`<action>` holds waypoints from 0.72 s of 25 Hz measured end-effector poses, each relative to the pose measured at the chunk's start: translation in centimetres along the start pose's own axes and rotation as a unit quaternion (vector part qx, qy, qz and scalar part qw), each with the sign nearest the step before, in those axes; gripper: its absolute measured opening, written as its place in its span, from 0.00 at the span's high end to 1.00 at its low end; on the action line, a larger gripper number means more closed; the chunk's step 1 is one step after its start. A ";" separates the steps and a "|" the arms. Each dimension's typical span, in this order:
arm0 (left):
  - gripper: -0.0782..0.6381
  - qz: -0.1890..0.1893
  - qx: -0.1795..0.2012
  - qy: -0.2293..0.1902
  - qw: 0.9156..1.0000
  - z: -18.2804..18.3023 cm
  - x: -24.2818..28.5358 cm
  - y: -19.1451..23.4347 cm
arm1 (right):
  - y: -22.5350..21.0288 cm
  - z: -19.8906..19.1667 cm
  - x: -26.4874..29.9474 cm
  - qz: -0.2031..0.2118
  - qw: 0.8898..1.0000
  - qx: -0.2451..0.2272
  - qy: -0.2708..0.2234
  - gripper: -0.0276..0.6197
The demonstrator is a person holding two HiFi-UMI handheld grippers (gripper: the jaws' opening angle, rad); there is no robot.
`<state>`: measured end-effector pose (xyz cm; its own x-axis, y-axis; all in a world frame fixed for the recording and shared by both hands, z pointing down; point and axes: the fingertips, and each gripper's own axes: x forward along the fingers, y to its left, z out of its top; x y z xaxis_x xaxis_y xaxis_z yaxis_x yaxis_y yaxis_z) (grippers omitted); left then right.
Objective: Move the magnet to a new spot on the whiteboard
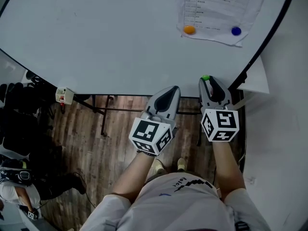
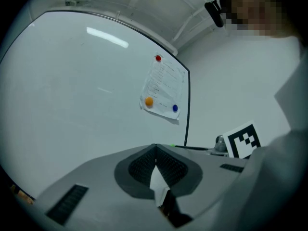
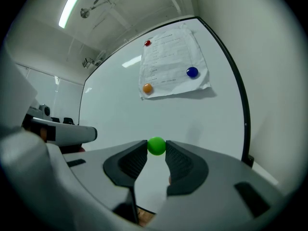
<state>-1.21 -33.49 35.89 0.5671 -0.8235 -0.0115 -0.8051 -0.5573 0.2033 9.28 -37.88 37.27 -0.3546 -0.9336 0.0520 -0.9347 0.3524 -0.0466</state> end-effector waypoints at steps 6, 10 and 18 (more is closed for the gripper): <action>0.88 0.004 -0.002 0.003 1.000 -0.3 1.1 1.0 | -1.5 -0.9 2.4 -0.013 1.000 0.002 0.011 0.77; 0.88 0.006 -0.003 0.008 1.000 -0.7 1.7 1.5 | -2.5 -1.6 3.8 -0.021 1.000 0.004 0.019 0.77; 0.88 0.011 -0.005 0.018 1.000 -1.4 2.1 2.6 | -4.1 -2.6 6.0 -0.040 0.999 0.007 0.032 0.77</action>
<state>-1.90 -36.57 37.75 0.5553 -0.8311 0.0285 -0.8158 -0.5378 0.2127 10.90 -44.81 40.33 -0.2797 -0.9527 0.1191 -0.9599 0.2752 -0.0528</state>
